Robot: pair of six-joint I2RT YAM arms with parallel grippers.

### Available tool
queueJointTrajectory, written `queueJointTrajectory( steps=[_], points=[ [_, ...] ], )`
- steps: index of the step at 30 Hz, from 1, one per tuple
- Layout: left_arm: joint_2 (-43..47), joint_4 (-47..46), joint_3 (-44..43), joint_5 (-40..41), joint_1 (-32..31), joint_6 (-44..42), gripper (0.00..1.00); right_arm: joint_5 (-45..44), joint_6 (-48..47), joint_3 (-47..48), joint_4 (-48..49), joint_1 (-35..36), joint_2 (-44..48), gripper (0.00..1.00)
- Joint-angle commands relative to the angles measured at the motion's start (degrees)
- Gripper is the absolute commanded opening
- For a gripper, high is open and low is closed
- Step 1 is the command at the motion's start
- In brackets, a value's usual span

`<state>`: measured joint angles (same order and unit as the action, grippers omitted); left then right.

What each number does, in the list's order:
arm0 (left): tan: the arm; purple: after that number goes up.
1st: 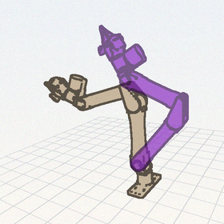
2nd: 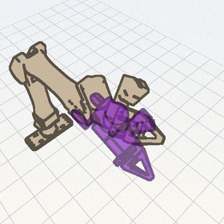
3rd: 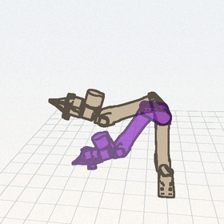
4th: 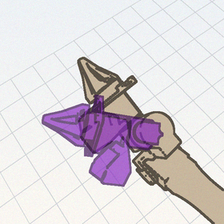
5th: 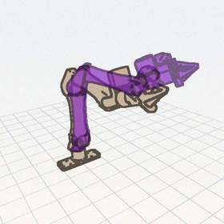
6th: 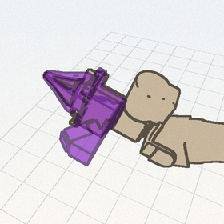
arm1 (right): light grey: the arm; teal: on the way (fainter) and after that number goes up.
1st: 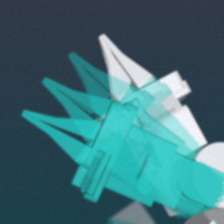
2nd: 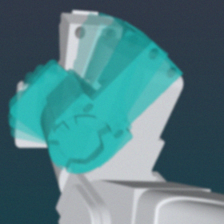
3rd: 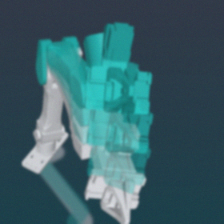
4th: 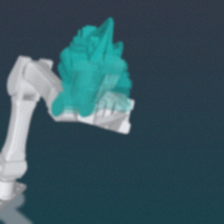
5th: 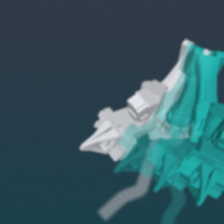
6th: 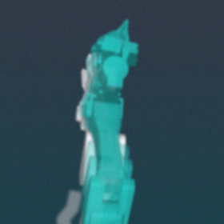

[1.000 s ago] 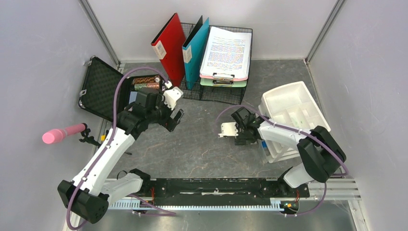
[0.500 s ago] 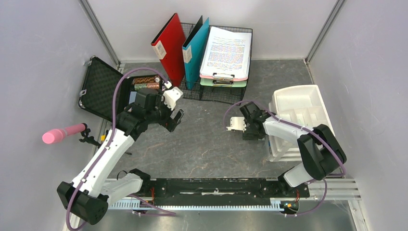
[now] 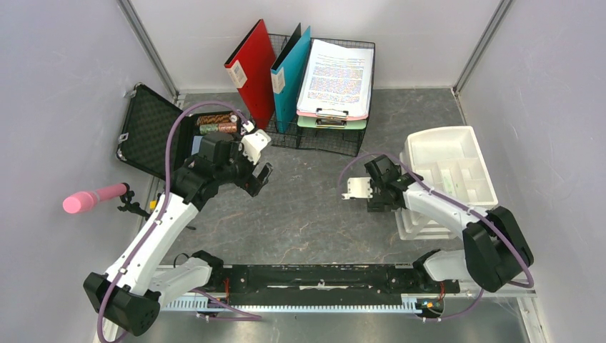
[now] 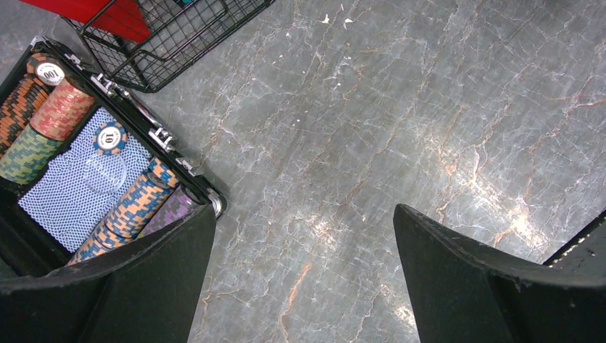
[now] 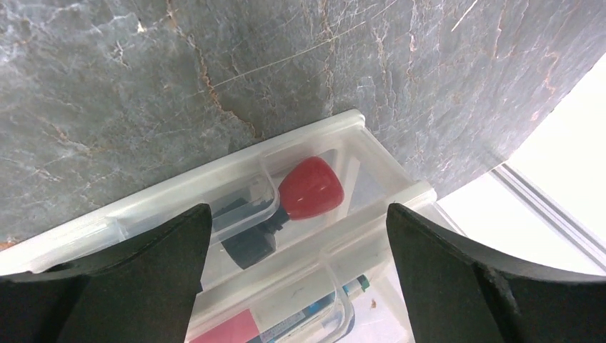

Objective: Organize the desk
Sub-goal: Close the drawer in the storage box, then reset both arms

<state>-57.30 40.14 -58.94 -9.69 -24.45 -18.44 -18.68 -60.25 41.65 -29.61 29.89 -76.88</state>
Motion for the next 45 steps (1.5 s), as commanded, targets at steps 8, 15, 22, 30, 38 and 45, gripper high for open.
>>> queueJointTrajectory(
  steps=[8,15,22,30,38,45],
  points=[
    [1.4,-1.7,0.2,-1.1,0.4,0.9,1.0,0.9,-2.6,0.2,-5.2,-0.5,3.5,0.98],
    [1.5,-1.7,0.0,2.3,0.4,0.5,1.0,0.1,-1.2,-1.9,-3.3,-1.0,5.2,0.98],
    [2.9,-3.2,0.9,5.0,0.3,1.3,1.0,16.8,6.7,4.6,-2.6,-1.1,10.3,0.98],
    [6.9,-6.3,3.4,11.0,0.3,2.4,1.0,17.2,22.2,10.2,7.1,-1.2,19.3,0.98],
    [11.3,-5.8,0.8,14.5,0.4,2.9,1.0,16.0,34.5,17.8,9.4,-6.5,23.1,0.98],
    [14.8,-5.0,-4.2,19.1,0.4,5.6,1.0,14.7,43.9,20.7,13.2,-11.4,27.6,0.98]
  ],
)
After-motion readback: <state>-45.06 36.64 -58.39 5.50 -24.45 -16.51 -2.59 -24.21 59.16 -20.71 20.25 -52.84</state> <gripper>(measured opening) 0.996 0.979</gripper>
